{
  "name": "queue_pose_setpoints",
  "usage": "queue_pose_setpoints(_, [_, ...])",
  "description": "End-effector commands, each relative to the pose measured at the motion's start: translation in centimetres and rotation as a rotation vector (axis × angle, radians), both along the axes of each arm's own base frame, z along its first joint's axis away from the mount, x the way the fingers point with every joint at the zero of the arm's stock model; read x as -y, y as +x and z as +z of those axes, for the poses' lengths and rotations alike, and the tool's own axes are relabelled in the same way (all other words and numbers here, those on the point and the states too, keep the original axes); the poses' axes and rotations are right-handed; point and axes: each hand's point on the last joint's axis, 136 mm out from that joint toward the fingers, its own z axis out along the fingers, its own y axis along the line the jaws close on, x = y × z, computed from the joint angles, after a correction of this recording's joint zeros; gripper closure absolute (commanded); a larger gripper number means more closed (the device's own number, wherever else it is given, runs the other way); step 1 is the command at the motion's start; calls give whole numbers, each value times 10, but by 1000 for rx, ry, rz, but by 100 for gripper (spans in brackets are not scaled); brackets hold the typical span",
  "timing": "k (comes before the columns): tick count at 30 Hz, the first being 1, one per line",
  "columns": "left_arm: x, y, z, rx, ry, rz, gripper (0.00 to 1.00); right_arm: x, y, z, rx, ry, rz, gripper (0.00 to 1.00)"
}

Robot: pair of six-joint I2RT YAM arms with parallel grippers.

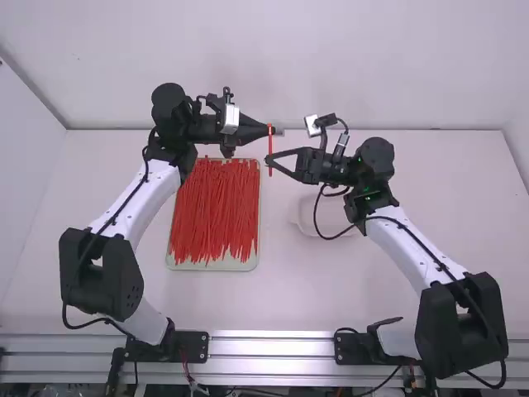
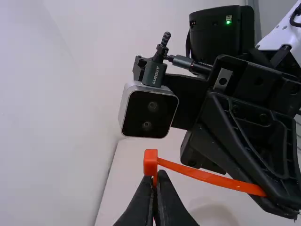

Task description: Fasten the cable tie

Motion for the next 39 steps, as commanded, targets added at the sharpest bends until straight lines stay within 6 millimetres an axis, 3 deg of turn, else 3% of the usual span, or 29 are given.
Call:
queue_pose_setpoints(1, [3,-6,9,34,-2,-25,98,0,1,0,-11,5,-8,100])
queue_pose_setpoints(16, [9,-8,9,39,-4,-33,99,1,6,1,-23,15,-37,100])
queue_pose_setpoints(25, [9,-10,9,43,-3,-39,98,7,5,15,25,49,-40,100])
queue_pose_setpoints(39, [16,-29,6,16,11,-144,98,17,18,20,15,72,-106,100])
